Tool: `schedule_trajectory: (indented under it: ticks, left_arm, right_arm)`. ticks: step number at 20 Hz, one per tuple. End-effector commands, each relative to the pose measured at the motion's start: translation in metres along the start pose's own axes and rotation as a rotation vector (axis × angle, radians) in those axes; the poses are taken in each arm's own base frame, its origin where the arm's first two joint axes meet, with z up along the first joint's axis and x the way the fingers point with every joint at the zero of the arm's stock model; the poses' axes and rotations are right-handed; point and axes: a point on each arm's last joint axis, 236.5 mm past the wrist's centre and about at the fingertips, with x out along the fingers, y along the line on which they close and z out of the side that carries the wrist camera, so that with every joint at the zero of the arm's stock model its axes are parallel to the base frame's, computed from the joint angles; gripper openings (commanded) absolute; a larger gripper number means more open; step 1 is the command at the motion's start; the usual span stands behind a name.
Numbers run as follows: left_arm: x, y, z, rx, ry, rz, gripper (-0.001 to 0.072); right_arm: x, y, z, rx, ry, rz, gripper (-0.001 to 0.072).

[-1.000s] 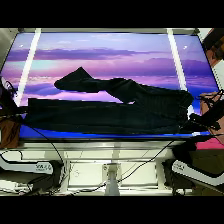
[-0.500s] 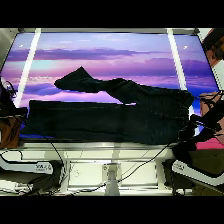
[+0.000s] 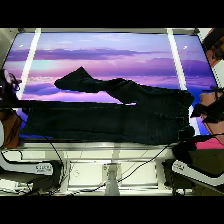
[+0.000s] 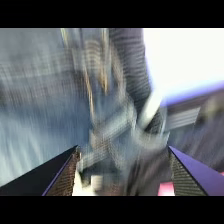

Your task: Fold the clothes and pants, and hang the long-sleeved shirts on hangers.

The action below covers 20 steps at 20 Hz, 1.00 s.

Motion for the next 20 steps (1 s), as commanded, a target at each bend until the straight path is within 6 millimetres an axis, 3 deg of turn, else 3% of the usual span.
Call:
schedule_trajectory:
  ticks: [1,3,6,8,12,15,20]
  left_arm:
    - [-0.021,-0.016,0.042,0.067,-0.163,0.038,0.0693]
    - [-0.030,-0.030,0.060,0.109,-0.230,0.052,0.0693]
    - [-0.041,-0.048,0.079,0.154,-0.311,0.065,0.0692]
    - [-0.045,-0.054,0.086,0.171,-0.341,0.070,0.0692]
    - [-0.048,-0.054,0.092,0.173,-0.370,0.077,0.0692]
    - [-0.050,-0.054,0.097,0.173,-0.390,0.078,0.0692]
    - [-0.053,-0.054,0.104,0.173,-0.424,0.080,0.0692]
  right_arm:
    - [-0.029,-0.010,0.085,-0.037,-0.366,-0.051,0.0611]
    - [-0.032,-0.015,0.113,0.008,-0.469,-0.058,0.0609]
    - [-0.025,-0.013,0.141,0.097,-0.547,-0.012,0.0543]
    - [-0.009,-0.013,0.153,0.204,-0.549,0.045,0.0543]
    - [0.037,-0.006,0.158,0.388,-0.423,0.304,0.0543]
    - [0.054,-0.025,0.149,0.418,-0.374,0.374,0.0542]
    - [0.072,-0.025,0.085,0.242,-0.137,0.452,0.0542]
